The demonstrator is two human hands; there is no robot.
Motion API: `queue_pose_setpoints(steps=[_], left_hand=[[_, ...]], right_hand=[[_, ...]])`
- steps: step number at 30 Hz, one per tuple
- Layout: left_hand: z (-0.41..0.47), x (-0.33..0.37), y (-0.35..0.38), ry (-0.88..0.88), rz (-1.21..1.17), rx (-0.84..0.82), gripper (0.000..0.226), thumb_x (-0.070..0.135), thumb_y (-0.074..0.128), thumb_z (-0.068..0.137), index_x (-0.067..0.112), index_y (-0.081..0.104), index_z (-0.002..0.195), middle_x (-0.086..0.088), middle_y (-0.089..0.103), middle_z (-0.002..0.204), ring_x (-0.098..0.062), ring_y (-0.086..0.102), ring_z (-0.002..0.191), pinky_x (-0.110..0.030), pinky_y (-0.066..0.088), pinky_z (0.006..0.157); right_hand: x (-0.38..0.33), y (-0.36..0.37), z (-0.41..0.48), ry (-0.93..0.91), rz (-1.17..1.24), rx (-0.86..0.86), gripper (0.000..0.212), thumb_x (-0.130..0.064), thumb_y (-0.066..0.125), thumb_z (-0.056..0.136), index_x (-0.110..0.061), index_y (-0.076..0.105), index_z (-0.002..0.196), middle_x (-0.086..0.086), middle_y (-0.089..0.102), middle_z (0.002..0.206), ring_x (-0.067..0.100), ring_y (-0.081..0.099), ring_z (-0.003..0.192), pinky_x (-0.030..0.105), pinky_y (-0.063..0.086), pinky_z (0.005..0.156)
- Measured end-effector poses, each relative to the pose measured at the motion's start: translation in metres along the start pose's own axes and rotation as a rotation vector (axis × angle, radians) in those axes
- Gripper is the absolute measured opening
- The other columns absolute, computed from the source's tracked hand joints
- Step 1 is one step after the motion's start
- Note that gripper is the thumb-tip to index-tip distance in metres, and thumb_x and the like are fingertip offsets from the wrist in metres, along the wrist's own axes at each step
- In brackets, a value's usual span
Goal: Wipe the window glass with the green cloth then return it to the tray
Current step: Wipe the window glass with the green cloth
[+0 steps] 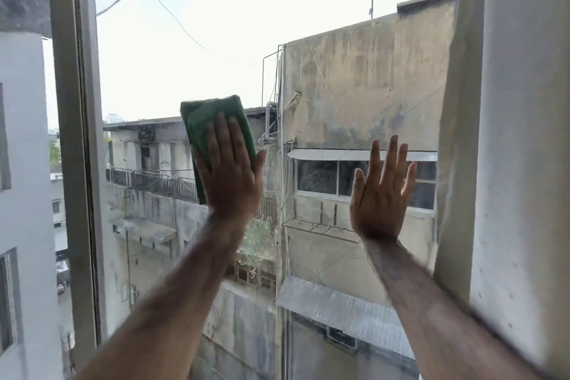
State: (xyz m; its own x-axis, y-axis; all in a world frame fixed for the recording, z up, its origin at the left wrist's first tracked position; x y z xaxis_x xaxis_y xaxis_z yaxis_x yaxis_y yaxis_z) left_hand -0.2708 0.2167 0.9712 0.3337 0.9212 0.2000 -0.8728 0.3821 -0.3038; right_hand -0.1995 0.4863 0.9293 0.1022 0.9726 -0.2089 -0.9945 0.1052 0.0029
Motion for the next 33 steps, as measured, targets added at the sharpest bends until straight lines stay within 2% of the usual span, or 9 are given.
queue_pose_setpoints(steps=[2, 5, 10, 14, 20, 24, 26, 29, 33], left_hand=[[0.033, 0.048, -0.007, 0.077, -0.028, 0.023, 0.085, 0.066, 0.007, 0.104, 0.008, 0.012, 0.166, -0.017, 0.011, 0.175, -0.036, 0.009, 0.162, -0.064, 0.012, 0.13], [0.022, 0.112, 0.005, 0.36, 0.013, 0.038, 0.082, 0.066, 0.018, 0.106, 0.01, 0.019, 0.165, -0.014, 0.017, 0.174, -0.035, 0.014, 0.161, -0.066, 0.016, 0.128], [-0.113, 0.09, 0.051, 0.704, 0.13, -0.081, 0.083, 0.065, 0.032, 0.104, 0.013, 0.015, 0.166, -0.01, 0.012, 0.176, -0.032, 0.011, 0.162, -0.063, 0.03, 0.124], [-0.151, 0.072, 0.053, 0.709, 0.135, -0.133, 0.08, 0.064, 0.035, 0.104, 0.014, 0.02, 0.166, -0.007, 0.014, 0.175, -0.028, 0.015, 0.162, -0.06, 0.034, 0.123], [-0.025, 0.121, 0.015, 0.563, 0.03, -0.043, 0.076, 0.062, 0.029, 0.106, 0.017, 0.019, 0.166, -0.008, 0.018, 0.175, -0.029, 0.015, 0.162, -0.059, 0.021, 0.128], [0.033, 0.12, 0.003, 0.462, 0.068, 0.031, 0.077, 0.063, 0.026, 0.107, 0.014, 0.018, 0.166, -0.009, 0.019, 0.175, -0.03, 0.016, 0.162, -0.059, 0.023, 0.128], [0.015, 0.119, 0.009, 0.464, 0.02, 0.076, 0.077, 0.062, 0.03, 0.107, 0.012, 0.021, 0.165, -0.012, 0.02, 0.174, -0.032, 0.017, 0.161, -0.061, 0.022, 0.128], [-0.076, 0.115, 0.042, 0.602, 0.016, 0.044, 0.081, 0.06, 0.04, 0.106, 0.011, 0.018, 0.166, -0.012, 0.016, 0.175, -0.032, 0.014, 0.162, -0.062, 0.02, 0.129], [-0.173, 0.06, 0.064, 0.787, 0.113, -0.091, 0.079, 0.061, 0.039, 0.106, 0.016, 0.016, 0.166, -0.006, 0.015, 0.176, -0.029, 0.014, 0.162, -0.057, 0.037, 0.123]], right_hand=[[0.002, 0.002, -0.001, -0.005, 0.005, 0.003, 0.064, -0.047, 0.017, 0.116, -0.018, 0.02, 0.174, 0.013, 0.015, 0.182, 0.033, 0.014, 0.17, 0.06, 0.016, 0.136], [0.005, 0.004, 0.002, -0.01, -0.005, -0.002, 0.064, -0.047, 0.018, 0.117, -0.018, 0.021, 0.173, 0.013, 0.014, 0.182, 0.033, 0.014, 0.17, 0.06, 0.016, 0.136], [0.005, 0.001, 0.002, -0.005, 0.004, -0.024, 0.064, -0.045, 0.017, 0.116, -0.016, 0.023, 0.173, 0.014, 0.016, 0.182, 0.033, 0.015, 0.17, 0.06, 0.016, 0.136], [0.004, -0.001, 0.001, 0.012, 0.018, -0.046, 0.064, -0.045, 0.017, 0.116, -0.017, 0.022, 0.173, 0.014, 0.014, 0.182, 0.033, 0.014, 0.17, 0.059, 0.014, 0.137], [0.002, -0.003, 0.001, 0.011, 0.014, -0.046, 0.064, -0.044, 0.02, 0.116, -0.017, 0.023, 0.173, 0.014, 0.015, 0.182, 0.033, 0.014, 0.17, 0.059, 0.015, 0.136], [0.002, -0.003, 0.001, 0.008, 0.004, -0.026, 0.064, -0.045, 0.02, 0.115, -0.017, 0.024, 0.173, 0.013, 0.017, 0.182, 0.032, 0.015, 0.17, 0.057, 0.013, 0.137], [0.003, -0.003, 0.002, 0.006, 0.005, -0.024, 0.064, -0.046, 0.019, 0.115, -0.018, 0.024, 0.173, 0.013, 0.017, 0.182, 0.032, 0.015, 0.17, 0.055, 0.012, 0.138], [0.002, -0.002, 0.001, -0.002, -0.003, -0.025, 0.063, -0.045, 0.018, 0.116, -0.018, 0.022, 0.173, 0.013, 0.016, 0.182, 0.032, 0.014, 0.17, 0.055, 0.012, 0.138], [0.004, -0.003, -0.001, 0.002, -0.017, -0.011, 0.061, -0.043, 0.023, 0.117, -0.02, 0.02, 0.174, 0.012, 0.015, 0.182, 0.031, 0.013, 0.17, 0.052, 0.007, 0.138]])
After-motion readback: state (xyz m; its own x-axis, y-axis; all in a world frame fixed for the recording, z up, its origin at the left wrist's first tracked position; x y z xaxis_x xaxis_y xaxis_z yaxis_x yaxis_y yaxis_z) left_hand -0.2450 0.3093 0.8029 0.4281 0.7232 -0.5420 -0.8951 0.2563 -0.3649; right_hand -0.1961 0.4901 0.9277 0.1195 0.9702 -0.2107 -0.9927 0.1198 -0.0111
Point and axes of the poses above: each hand's wrist, its own z-axis towards the middle knuckle, its own y-axis out of the palm, x = y × z, the point moved 8 cm from there along z, towards the middle knuckle
